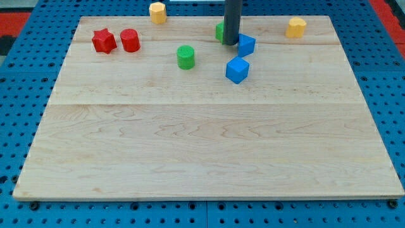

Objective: Slide red circle to the right side

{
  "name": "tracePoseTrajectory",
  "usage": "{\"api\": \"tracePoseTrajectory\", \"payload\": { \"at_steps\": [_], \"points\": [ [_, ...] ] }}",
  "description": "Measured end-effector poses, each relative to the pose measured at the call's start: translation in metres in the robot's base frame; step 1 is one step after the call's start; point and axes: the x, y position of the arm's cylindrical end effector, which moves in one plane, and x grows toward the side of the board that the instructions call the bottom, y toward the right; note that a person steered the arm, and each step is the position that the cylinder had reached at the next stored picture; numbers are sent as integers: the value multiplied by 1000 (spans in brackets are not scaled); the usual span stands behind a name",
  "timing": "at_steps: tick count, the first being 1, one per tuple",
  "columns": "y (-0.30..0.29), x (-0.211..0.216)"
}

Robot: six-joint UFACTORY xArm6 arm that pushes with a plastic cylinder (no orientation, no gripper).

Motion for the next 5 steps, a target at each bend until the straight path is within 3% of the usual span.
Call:
{"api": "tracePoseTrajectory", "payload": {
  "at_steps": [1,3,4,5],
  "points": [
    [29,-15],
    [26,-64],
    [21,-72],
    [-25,-46]
  ]
}}
